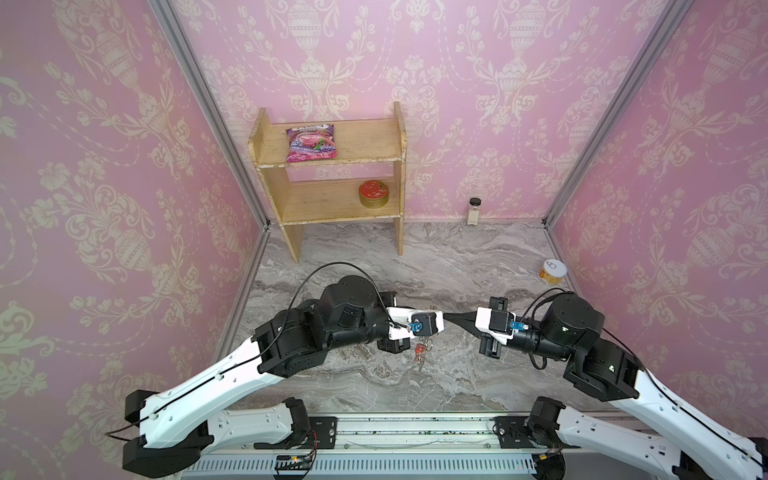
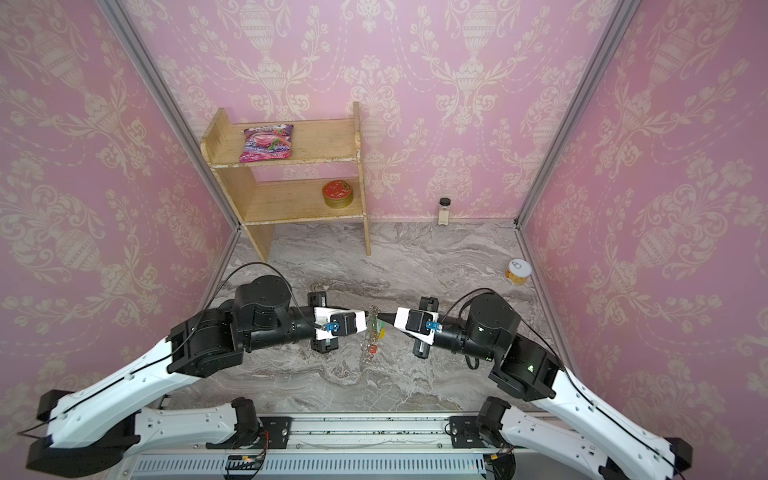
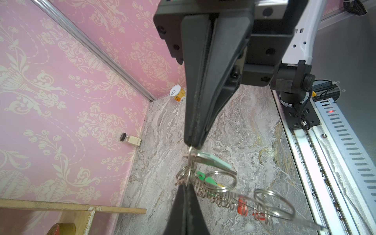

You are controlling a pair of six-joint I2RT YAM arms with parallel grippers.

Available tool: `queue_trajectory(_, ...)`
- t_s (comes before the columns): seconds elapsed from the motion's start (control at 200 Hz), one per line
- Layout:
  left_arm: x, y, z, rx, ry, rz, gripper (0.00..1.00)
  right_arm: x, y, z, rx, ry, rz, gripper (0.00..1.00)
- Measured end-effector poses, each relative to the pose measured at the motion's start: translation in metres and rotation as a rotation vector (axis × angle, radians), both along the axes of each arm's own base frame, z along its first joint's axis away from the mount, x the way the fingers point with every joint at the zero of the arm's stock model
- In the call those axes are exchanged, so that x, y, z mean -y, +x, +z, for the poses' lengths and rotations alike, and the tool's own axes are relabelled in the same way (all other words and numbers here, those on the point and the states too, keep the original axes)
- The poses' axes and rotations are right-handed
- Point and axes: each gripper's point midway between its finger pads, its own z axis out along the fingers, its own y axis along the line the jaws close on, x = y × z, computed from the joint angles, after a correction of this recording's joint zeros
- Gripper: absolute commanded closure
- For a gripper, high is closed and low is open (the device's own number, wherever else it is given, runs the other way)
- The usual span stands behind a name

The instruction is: Put the keys on the keyring

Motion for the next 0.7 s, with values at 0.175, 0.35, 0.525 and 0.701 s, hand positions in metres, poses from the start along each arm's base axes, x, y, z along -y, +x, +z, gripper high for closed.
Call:
queue_trajectory(0.175,0.0,-0.0001,-0.0001,0.001,0.001,-0.001,1.0,0.0002,0.0005,0.0,0.007,-0.003,-0.003,1.0)
queue_trajectory(0.35,0.0003,-0.0019,0.0011,0.004,0.001,-0.007,1.0,0.0,-0.0003,0.0017,0.013,-0.002,0.0,1.0)
queue_trajectory(0.525,-0.0003,-0.0022,0.0027,0.005,0.001,-0.007,1.0,-0.0009,-0.0001,0.0019,0.012,-0.006,0.002,1.0)
queue_trajectory(0.701,-0.0009,-0.0025,0.0025,0.004,0.003,-0.007,1.0,-0.0009,-0.0001,0.0021,0.012,-0.007,0.002,1.0)
